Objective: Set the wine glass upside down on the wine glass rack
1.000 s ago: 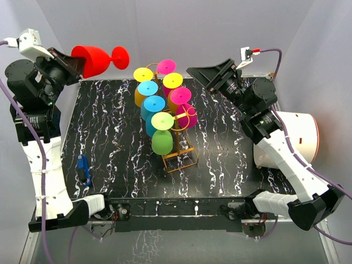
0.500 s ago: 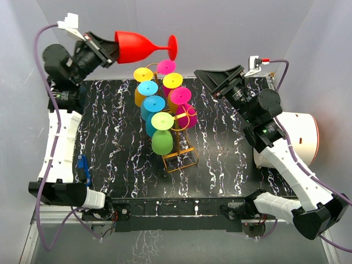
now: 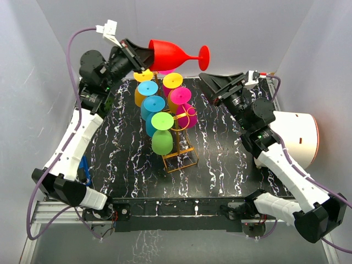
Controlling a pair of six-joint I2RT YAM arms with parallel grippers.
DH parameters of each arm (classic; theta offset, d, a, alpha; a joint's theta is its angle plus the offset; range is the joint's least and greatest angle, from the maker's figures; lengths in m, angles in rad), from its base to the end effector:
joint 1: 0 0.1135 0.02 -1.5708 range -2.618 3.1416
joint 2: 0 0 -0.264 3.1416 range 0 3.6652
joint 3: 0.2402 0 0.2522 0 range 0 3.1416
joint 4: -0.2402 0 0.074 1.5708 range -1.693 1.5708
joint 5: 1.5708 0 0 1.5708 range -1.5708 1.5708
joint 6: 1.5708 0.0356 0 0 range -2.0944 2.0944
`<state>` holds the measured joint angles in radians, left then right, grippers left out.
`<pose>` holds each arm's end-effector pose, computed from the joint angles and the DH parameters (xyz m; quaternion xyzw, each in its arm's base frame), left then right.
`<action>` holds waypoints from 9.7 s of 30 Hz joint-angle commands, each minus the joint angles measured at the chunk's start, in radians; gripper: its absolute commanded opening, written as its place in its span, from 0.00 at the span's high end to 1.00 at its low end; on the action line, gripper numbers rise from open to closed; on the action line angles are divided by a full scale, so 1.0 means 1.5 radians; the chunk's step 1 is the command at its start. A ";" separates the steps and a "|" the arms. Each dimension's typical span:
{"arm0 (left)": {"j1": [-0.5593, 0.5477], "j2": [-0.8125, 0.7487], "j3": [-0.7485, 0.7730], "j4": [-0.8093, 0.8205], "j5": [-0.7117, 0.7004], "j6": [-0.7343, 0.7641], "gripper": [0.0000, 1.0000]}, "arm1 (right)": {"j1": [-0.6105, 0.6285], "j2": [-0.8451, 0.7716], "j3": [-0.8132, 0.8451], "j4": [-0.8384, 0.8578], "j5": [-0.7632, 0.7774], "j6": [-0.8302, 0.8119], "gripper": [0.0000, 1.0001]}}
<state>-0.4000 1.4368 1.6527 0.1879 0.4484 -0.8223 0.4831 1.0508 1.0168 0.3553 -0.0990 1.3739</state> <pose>0.2783 -0.1344 0.5279 0.0688 0.5641 -0.5672 0.5961 0.2105 0.1144 0.4288 0.2155 0.5445 0.6660 0.4621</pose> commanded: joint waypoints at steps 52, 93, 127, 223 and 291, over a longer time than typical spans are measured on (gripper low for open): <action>-0.220 -0.087 -0.174 0.228 -0.104 0.284 0.67 | -0.001 -0.079 0.072 -0.156 0.261 0.142 1.00; -0.224 -0.098 -0.144 0.126 -0.138 -0.123 0.27 | 0.000 -0.147 0.072 -0.197 0.037 -0.811 1.00; -0.225 -0.061 -0.209 0.143 -0.072 -0.346 0.58 | 0.000 -0.126 0.032 -0.188 -0.186 -0.966 1.00; -0.225 -0.119 -0.215 -0.154 -0.211 -0.276 1.00 | 0.000 -0.284 -0.019 -0.238 0.076 -0.674 0.33; -0.225 -0.382 -0.166 -0.535 -0.538 0.304 0.01 | 0.000 -0.285 0.015 -0.409 0.315 -0.593 0.34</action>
<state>-0.7353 0.9199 1.4292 -0.5144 -0.1772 -0.4999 0.4824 0.6304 0.9989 -0.2169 0.2474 0.4557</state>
